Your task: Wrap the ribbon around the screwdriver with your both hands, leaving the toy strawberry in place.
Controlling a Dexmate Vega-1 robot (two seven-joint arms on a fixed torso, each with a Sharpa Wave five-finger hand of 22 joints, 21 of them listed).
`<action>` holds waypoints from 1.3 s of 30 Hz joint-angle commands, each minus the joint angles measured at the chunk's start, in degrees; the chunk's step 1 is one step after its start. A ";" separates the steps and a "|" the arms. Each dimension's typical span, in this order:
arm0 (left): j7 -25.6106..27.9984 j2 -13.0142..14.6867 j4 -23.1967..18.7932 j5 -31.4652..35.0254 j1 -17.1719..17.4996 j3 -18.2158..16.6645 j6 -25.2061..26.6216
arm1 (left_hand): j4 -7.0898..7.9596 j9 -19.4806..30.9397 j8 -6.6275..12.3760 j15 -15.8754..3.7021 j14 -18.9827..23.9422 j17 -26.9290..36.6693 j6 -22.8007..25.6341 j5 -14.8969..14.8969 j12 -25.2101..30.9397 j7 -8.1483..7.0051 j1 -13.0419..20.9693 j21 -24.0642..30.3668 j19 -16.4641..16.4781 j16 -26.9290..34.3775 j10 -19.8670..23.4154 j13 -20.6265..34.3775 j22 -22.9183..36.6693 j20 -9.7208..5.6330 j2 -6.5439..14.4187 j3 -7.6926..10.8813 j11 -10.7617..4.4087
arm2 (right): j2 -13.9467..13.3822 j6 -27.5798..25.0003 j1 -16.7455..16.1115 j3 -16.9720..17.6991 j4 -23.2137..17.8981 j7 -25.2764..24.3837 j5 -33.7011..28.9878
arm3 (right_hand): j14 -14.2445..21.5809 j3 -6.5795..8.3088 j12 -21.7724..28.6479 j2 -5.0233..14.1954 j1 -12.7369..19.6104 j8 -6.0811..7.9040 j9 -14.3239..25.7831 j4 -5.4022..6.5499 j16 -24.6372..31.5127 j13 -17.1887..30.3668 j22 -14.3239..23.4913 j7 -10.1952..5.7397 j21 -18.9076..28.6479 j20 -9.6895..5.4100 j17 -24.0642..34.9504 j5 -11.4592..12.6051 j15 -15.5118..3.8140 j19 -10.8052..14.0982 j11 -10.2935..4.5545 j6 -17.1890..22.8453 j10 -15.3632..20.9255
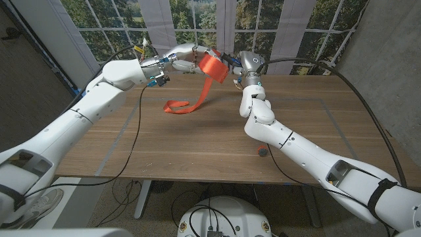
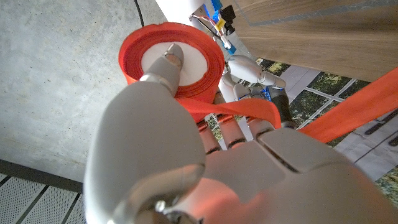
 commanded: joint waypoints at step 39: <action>24.52 -14.38 7.19 -11.79 20.24 -8.98 -9.36 | 2.07 1.98 4.38 -6.92 1.08 0.52 7.71 0.38 12.02 5.79 -2.01 1.02 0.53 0.16 10.57 10.40 0.29 -0.25 2.17 2.68 1.46 | -4.48 9.10 -6.89 7.14 -5.20 -13.98 10.67 | 1.32 1.39 0.89 1.29 1.14 0.59 0.75 0.50 -0.16 4.00 0.23 0.66 0.48 0.39 0.89 -0.19 -4.37 -0.20 -2.47 14.17 9.09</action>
